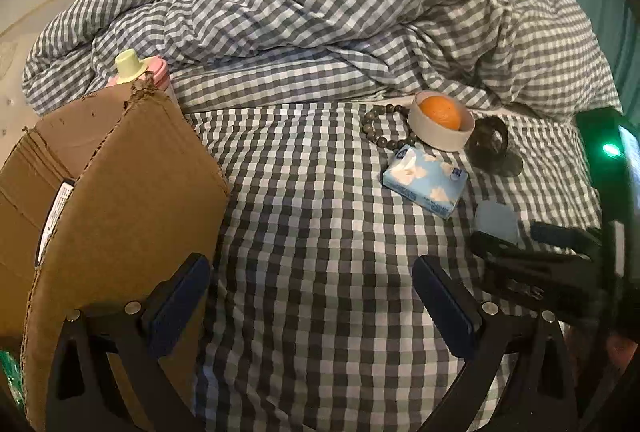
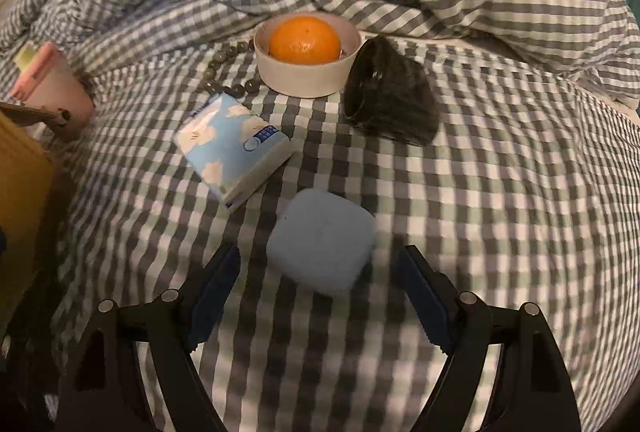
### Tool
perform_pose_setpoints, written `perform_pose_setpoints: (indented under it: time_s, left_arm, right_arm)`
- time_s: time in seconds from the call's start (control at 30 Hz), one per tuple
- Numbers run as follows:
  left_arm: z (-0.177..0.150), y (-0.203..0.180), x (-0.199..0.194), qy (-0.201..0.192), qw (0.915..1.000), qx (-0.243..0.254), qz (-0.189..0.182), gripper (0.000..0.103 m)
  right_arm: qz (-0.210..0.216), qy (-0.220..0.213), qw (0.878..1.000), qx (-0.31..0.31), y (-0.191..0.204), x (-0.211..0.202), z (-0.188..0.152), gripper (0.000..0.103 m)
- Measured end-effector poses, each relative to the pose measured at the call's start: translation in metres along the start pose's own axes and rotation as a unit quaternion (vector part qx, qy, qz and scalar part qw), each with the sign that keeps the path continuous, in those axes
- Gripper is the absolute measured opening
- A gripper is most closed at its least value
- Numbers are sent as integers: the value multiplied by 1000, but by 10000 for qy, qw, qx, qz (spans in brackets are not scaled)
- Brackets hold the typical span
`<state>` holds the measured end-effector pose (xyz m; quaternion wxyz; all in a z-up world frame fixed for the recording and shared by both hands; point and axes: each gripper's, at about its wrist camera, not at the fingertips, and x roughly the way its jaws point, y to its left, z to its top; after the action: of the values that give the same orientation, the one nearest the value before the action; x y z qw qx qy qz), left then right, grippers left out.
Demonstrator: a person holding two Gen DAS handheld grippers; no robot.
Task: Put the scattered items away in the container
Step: 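Grasp the blue floral tissue pack with the left gripper while the right grasps the light blue earbud case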
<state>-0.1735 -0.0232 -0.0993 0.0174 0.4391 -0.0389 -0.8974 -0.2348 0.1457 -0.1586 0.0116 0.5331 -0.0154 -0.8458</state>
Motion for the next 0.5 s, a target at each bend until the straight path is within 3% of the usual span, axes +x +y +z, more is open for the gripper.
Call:
perform_pose_setpoints:
  time_s: [0.03, 0.1, 0.33, 0.5]
  left_arm:
    - [-1, -1, 0, -7, 10000, 28, -11, 103]
    - [-1, -3, 0, -21, 10000, 64, -39, 103]
    - [7, -9, 9, -22, 9999, 113, -97, 103]
    - [24, -31, 29, -176, 9980, 239, -566, 103]
  right_arm:
    - [-63, 6, 10000, -1, 1, 5, 1, 77]
    - [-249, -80, 9997, -1, 1, 8, 1, 55]
    - [-67, -260, 9992, 295, -31, -25, -11, 55]
    - [178, -414, 9964, 717, -72, -59, -29, 55]
